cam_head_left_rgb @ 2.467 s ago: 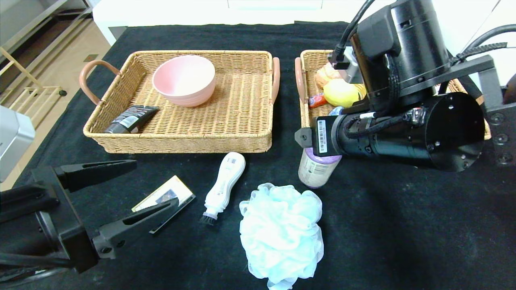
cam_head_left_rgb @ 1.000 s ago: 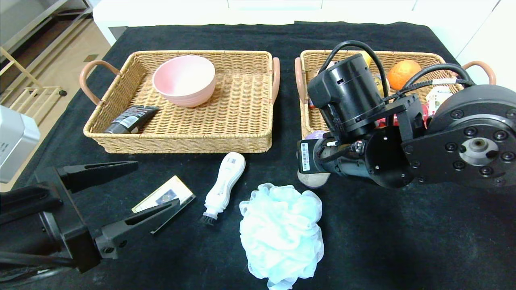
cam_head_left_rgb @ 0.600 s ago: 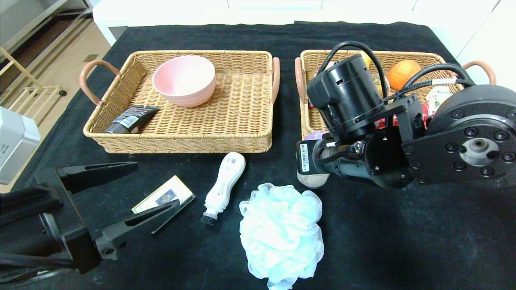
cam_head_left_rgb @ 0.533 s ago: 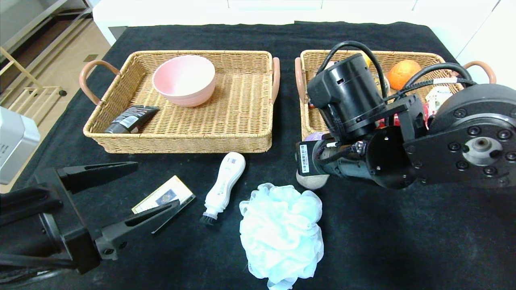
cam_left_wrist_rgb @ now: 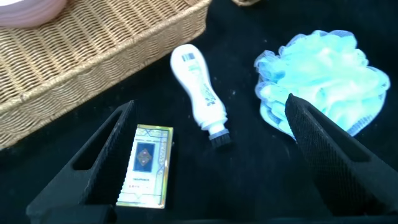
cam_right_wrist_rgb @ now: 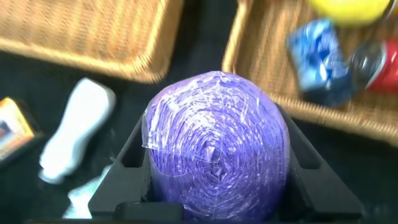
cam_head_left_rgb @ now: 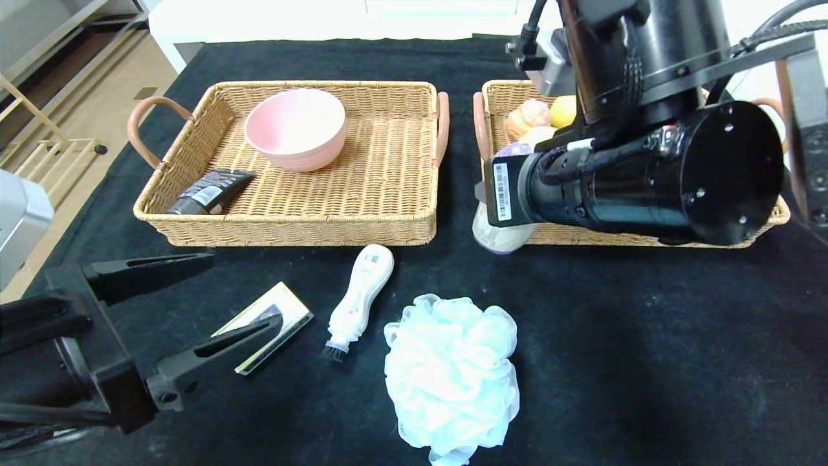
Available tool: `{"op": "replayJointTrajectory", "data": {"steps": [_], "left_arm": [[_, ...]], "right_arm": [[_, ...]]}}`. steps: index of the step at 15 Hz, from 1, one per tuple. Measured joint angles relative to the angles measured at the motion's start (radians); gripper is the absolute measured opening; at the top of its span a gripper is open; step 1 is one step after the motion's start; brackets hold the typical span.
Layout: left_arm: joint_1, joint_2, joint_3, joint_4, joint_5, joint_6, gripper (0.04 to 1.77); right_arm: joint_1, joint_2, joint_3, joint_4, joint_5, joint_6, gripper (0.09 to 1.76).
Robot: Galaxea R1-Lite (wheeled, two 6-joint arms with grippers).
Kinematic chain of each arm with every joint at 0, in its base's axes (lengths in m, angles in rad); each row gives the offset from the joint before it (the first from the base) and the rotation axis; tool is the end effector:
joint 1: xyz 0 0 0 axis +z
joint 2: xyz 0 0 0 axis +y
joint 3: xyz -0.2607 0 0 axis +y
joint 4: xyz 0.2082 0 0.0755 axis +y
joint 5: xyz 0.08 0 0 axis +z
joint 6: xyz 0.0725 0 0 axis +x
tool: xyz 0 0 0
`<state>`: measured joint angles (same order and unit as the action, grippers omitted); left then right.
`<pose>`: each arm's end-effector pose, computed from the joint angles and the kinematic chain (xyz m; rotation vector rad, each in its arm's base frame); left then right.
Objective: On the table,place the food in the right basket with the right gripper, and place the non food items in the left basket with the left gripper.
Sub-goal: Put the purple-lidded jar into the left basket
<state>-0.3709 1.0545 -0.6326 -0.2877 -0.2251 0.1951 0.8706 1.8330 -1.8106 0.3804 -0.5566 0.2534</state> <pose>0.2192 -0.1026 0.1902 0.1989 0.0774 -0.6065 0.2920 0.2870 0.2671 -0.0153 0.3414 0.2678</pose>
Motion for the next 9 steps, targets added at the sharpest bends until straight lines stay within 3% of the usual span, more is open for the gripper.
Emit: {"op": "replayJointTrajectory", "data": {"steps": [3,9], "left_arm": [[0.021,-0.001,-0.007,0.0,-0.002,0.0,1.72],[0.024,-0.002,-0.021,0.0,-0.008,-0.009,1.72]], "right_arm": [[0.004,0.041,-0.1,-0.112,0.034,-0.076,1.0],[0.018,0.121,-0.122,-0.38,0.156,-0.144,1.0]]}}
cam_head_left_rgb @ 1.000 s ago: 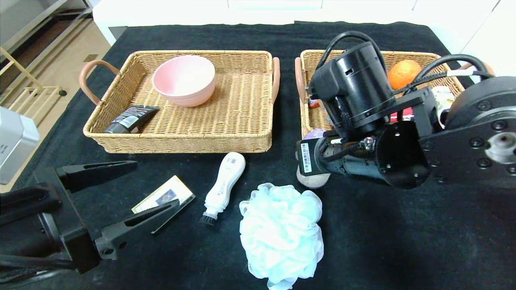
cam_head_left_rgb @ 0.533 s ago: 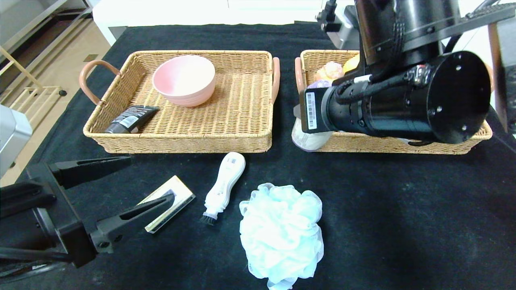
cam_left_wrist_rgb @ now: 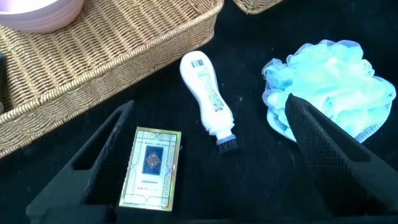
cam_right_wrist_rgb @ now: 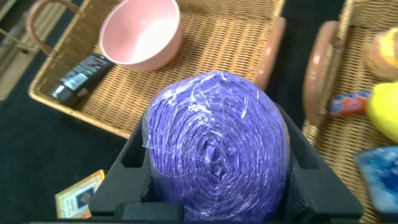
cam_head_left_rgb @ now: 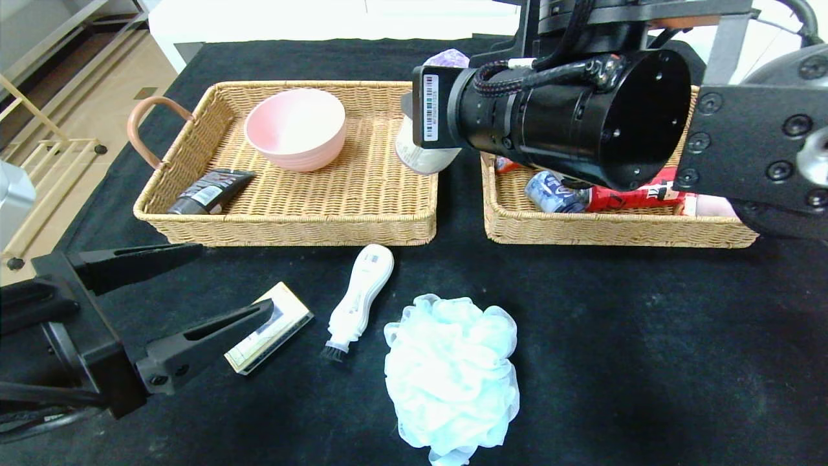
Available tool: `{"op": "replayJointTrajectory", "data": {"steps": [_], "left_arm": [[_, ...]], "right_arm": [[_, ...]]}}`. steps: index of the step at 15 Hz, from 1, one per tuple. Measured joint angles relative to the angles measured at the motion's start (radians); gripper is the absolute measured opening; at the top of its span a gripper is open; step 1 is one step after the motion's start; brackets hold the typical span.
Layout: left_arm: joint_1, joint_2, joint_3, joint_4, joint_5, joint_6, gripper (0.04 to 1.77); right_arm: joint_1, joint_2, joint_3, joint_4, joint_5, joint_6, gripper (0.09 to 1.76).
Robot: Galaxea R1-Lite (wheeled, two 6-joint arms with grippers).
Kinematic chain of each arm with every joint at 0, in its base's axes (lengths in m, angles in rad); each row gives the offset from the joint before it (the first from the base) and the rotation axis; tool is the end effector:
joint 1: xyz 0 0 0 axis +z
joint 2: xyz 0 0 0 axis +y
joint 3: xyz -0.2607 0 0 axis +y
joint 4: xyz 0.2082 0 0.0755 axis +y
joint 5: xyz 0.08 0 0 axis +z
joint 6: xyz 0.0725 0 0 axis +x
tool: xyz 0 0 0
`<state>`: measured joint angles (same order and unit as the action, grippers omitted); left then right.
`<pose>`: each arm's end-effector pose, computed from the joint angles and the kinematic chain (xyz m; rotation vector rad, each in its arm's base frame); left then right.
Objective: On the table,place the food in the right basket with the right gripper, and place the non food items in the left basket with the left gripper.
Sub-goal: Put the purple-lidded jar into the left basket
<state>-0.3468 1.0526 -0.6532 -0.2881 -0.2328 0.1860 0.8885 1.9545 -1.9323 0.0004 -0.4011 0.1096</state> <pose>0.2216 -0.0979 0.1983 0.1870 0.0585 -0.5878 0.3083 0.3346 0.3093 0.0937 0.0449 0.4858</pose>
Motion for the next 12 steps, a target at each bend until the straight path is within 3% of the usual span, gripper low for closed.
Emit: {"op": "replayJointTrajectory", "data": {"steps": [6,12], "left_arm": [[0.021,-0.005,-0.008,0.0,0.002,-0.002,1.72],[0.027,-0.006,-0.009,0.0,0.0,0.0,1.72]], "right_arm": [[-0.017,0.09,0.0,-0.244,0.112,-0.049,1.0],[-0.061,0.194,-0.003,-0.389,0.148,-0.105,1.0]]}}
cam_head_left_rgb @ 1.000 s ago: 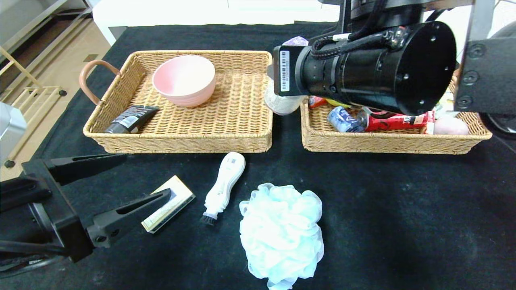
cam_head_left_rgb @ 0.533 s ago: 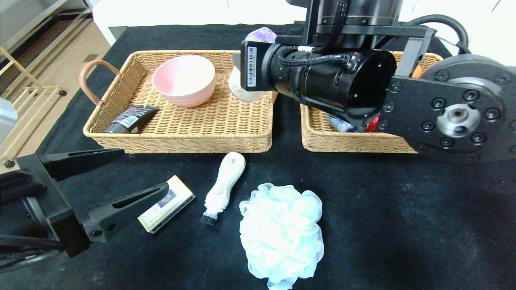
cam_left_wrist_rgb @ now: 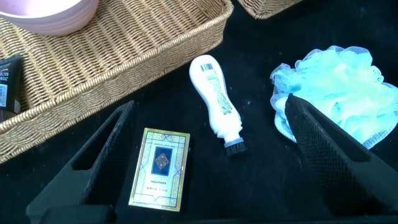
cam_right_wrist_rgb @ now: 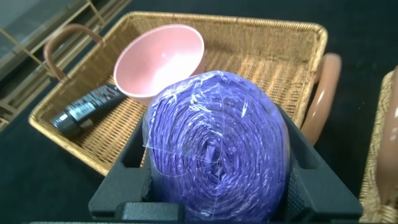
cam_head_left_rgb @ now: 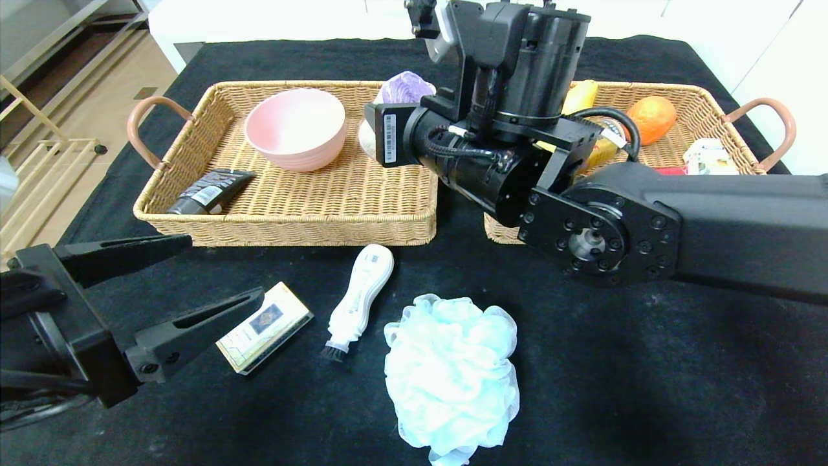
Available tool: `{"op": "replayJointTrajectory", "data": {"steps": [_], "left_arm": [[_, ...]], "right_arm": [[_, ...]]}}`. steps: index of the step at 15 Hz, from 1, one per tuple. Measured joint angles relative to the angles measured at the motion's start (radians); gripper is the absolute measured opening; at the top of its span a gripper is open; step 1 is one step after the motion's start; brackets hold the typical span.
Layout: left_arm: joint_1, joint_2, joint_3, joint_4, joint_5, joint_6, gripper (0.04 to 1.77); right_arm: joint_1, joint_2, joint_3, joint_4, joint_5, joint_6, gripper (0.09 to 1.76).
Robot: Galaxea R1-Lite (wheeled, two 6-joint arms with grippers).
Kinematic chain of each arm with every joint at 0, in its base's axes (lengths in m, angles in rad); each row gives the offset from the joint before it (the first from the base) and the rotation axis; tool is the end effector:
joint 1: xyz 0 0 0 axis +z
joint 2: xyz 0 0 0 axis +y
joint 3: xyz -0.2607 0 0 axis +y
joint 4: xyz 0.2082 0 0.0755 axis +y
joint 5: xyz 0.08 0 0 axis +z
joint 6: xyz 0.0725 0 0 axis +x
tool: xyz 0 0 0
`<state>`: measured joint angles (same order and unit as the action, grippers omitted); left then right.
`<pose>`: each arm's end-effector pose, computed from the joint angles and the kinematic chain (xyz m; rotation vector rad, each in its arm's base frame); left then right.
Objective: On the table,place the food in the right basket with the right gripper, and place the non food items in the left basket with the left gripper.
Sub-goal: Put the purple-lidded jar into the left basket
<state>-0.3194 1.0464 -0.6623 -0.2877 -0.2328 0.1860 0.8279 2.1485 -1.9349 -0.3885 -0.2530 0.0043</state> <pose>0.2232 -0.0914 0.2032 0.1853 0.0459 -0.5593 0.3582 0.3632 0.2742 0.0954 -0.1508 0.5738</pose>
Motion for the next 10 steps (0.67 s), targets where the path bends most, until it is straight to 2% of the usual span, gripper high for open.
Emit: {"op": "replayJointTrajectory", "data": {"steps": [10], "left_arm": [[0.0,0.001,0.004,0.0,-0.001,0.002,1.72]], "right_arm": [[-0.015,0.045,-0.001,-0.03,-0.009,-0.023,1.0]]}}
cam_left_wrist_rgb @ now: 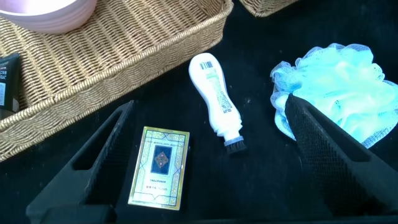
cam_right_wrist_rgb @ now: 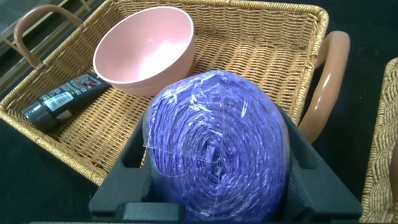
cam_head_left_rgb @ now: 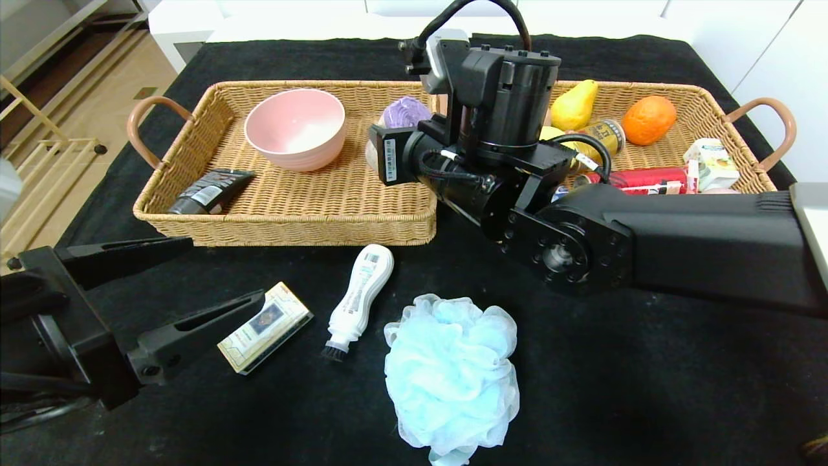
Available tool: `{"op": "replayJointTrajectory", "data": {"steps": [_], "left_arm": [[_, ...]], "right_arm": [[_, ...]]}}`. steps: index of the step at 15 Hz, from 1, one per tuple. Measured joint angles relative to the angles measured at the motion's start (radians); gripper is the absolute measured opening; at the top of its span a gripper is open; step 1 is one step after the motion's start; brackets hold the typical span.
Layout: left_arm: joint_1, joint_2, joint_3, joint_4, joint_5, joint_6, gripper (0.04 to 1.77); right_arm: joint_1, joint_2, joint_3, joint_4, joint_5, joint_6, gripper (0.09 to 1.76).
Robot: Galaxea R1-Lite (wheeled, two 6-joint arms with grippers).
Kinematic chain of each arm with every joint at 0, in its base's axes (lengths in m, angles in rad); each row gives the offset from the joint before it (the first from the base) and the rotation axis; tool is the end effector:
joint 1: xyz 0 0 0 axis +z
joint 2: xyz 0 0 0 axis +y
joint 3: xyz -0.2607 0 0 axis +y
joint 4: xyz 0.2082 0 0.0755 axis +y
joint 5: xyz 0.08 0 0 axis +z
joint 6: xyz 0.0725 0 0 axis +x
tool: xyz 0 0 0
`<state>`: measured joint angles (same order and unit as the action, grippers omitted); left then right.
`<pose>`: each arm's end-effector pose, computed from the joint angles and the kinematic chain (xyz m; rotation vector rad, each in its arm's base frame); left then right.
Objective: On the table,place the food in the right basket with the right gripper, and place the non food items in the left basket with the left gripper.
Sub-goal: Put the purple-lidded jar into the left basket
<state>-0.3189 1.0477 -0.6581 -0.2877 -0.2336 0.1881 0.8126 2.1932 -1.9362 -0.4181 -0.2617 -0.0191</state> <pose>0.2234 -0.0914 0.2013 0.1875 0.0509 -0.5601 0.3716 0.3651 0.2560 0.0649 -0.1454 0.5483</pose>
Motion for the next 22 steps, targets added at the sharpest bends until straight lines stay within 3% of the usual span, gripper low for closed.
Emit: {"op": "replayJointTrajectory", "data": {"steps": [6,12,18,22], "left_arm": [[0.0,0.001,0.001,0.001,-0.001,0.001,1.72],[0.0,0.006,0.003,0.001,0.0,0.002,1.72],[0.0,0.008,0.0,0.014,-0.003,0.005,1.72],[-0.008,0.019,-0.009,0.022,0.005,0.005,1.72]], "right_arm": [[0.002,0.003,0.003,-0.02,-0.002,-0.018,1.38],[0.024,-0.051,0.064,-0.016,-0.004,-0.018,1.55],[0.029,-0.246,0.319,-0.005,0.004,-0.019,1.64],[-0.042,-0.448,0.527,0.069,0.131,-0.017,1.67]]}}
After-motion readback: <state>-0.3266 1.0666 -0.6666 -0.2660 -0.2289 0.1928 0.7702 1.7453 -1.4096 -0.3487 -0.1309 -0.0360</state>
